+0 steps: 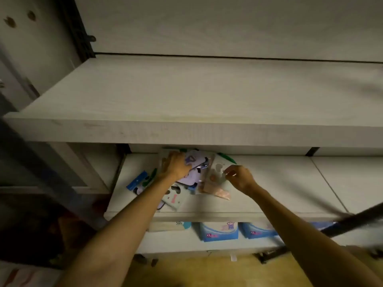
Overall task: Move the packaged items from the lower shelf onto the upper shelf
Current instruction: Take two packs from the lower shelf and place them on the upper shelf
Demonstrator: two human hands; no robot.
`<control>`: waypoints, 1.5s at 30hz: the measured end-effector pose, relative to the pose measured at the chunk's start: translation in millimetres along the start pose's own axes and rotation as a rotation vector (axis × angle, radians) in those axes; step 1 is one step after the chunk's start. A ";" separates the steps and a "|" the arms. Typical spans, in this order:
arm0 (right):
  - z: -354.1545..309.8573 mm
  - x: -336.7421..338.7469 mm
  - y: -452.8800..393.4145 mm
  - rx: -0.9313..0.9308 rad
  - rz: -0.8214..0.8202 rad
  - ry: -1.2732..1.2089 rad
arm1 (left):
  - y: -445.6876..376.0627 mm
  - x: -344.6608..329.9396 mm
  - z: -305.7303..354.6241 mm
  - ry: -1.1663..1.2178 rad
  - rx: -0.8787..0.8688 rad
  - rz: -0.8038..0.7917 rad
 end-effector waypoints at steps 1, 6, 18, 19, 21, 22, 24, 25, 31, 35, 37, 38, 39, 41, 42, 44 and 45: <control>8.1 1.2 -1.7 -0.052 0.001 -0.003 | -7.6 -6.2 -1.7 0.017 0.007 -0.025; 47.2 2.9 -2.1 -0.298 -0.006 -0.051 | -15.9 -22.6 -9.8 -0.045 0.112 -0.068; 68.0 -30.7 -26.8 -0.501 -0.042 -0.336 | -15.0 -20.6 -27.9 0.318 0.213 0.009; 64.9 -31.8 -28.0 -0.500 -0.043 -0.347 | -13.7 -23.3 -30.2 0.467 0.204 -0.012; 57.8 -34.6 -29.3 -0.499 -0.059 -0.353 | -6.5 -27.3 -36.0 0.729 0.226 -0.045; 53.6 -35.4 -29.3 -0.494 -0.059 -0.349 | -1.0 -30.4 -37.8 0.870 0.238 -0.063; 51.8 -40.1 -31.7 -0.503 -0.048 -0.333 | 11.8 -35.3 -38.5 1.093 0.236 -0.106; 51.7 -42.2 -33.8 -0.498 -0.042 -0.340 | 17.2 -37.1 -39.5 1.136 0.230 -0.120; 56.9 -39.9 -34.4 -0.509 -0.064 -0.395 | 31.4 -52.9 -51.1 1.258 0.216 -0.204; 65.3 -37.5 -32.7 -0.497 -0.096 -0.513 | 39.9 -52.8 -50.5 1.294 0.183 -0.210; 68.2 -33.6 -32.0 -0.458 -0.064 -0.518 | 43.1 -52.4 -49.5 1.296 0.167 -0.227; 68.6 -30.9 -31.0 -0.445 -0.043 -0.524 | 44.2 -52.2 -48.9 1.296 0.163 -0.237; 67.3 -27.9 -29.1 -0.434 -0.036 -0.543 | 45.0 -52.3 -48.5 1.301 0.162 -0.248; 66.9 -22.6 -31.0 -0.353 -0.012 -0.618 | 47.6 -51.9 -45.5 1.317 0.150 -0.272; 65.6 -20.9 -30.6 -0.305 -0.012 -0.683 | 49.8 -51.3 -42.9 1.330 0.139 -0.286; 65.7 -20.8 -25.5 -0.263 -0.042 -0.854 | 53.3 -51.7 -38.2 1.347 0.122 -0.306; 62.3 -18.6 -17.9 -0.245 -0.046 -0.921 | 54.3 -52.6 -36.5 1.346 0.112 -0.313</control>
Point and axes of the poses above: each hand's wrist, its own y-axis away from the middle knuckle, its own x-axis out of the back of the hand, z = x × y, the point moved 6 cm from there along -y, towards the middle knuckle, and after that the axes turned 11 degrees about -z, right-handed, at the moved point
